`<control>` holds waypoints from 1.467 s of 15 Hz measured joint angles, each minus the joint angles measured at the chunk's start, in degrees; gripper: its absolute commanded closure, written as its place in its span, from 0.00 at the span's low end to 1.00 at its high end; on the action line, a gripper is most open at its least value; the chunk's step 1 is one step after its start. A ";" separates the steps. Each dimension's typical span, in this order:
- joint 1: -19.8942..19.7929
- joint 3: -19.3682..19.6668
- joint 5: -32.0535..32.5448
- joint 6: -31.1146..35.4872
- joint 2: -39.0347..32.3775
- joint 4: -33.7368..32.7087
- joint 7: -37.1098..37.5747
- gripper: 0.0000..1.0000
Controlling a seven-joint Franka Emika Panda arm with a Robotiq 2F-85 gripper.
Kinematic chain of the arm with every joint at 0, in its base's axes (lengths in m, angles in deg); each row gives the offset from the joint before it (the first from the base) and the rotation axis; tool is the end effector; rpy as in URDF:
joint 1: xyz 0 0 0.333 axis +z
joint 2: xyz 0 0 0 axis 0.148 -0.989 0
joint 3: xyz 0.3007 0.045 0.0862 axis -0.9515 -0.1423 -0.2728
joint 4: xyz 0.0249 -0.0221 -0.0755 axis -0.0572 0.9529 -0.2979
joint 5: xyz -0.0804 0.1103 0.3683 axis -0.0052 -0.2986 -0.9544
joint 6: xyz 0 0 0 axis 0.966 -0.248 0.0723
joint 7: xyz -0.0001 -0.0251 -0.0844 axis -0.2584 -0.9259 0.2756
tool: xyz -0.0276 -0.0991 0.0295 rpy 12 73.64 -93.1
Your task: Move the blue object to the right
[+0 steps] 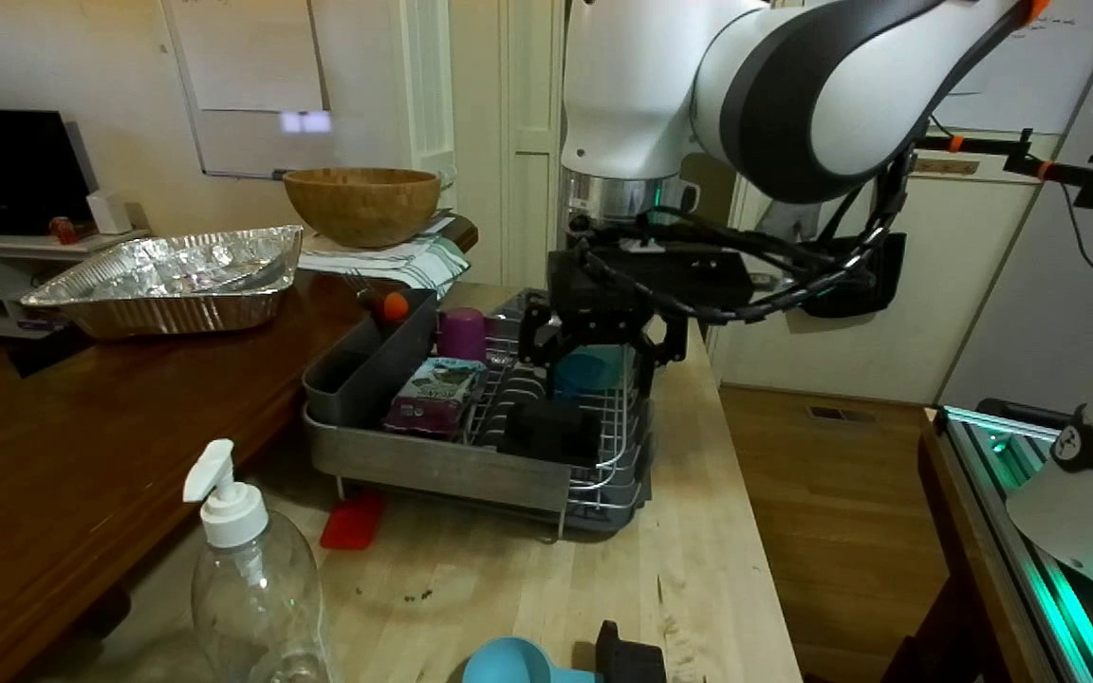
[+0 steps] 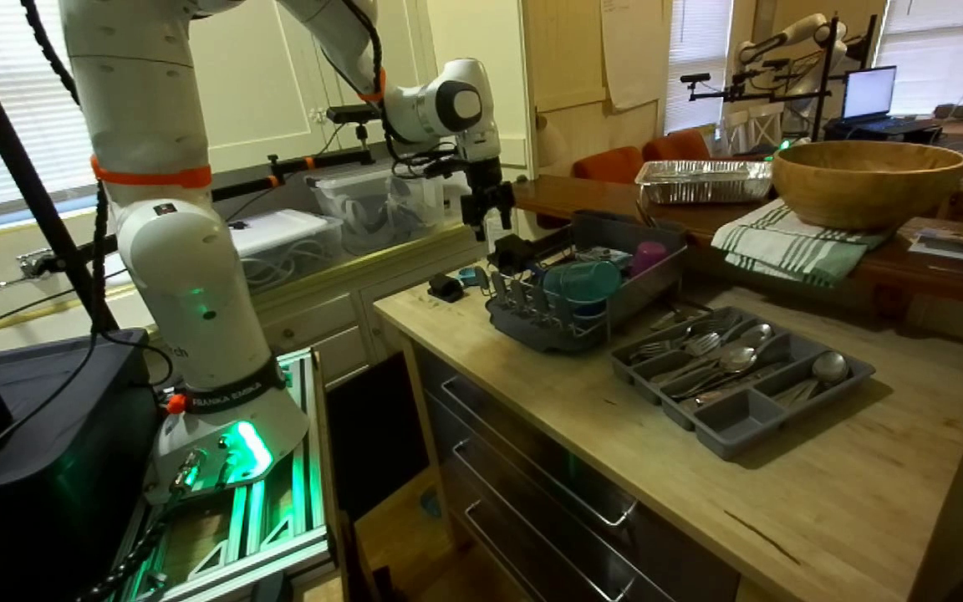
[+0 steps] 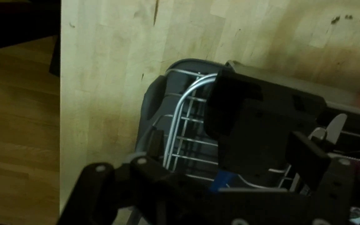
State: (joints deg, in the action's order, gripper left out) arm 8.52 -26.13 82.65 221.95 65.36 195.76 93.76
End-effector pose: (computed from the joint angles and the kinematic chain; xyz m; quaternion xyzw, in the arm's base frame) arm 0.5068 0.2328 0.3285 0.8622 -0.5031 0.0528 0.0270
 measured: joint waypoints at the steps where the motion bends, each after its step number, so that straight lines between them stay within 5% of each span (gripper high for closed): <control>1: 0.00 0.25 0.87 1.49 -0.57 0.25 3.05 0.00; 6: 0.42 1.09 6.89 8.09 -3.02 0.40 14.21 0.00; 12: 0.95 1.08 7.78 8.59 -5.49 -0.58 16.19 0.00; 13: 1.08 1.08 7.77 8.59 -5.83 -0.75 16.20 0.25; 16: 1.35 1.09 7.70 8.59 -6.66 -1.15 16.20 0.36; 19: 1.37 1.10 7.62 8.52 -7.18 -1.85 16.21 0.59; 22: 1.39 1.14 7.59 8.44 -7.56 -2.21 16.25 0.59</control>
State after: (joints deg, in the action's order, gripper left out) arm 9.91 -24.99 90.24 230.39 57.80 193.55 110.01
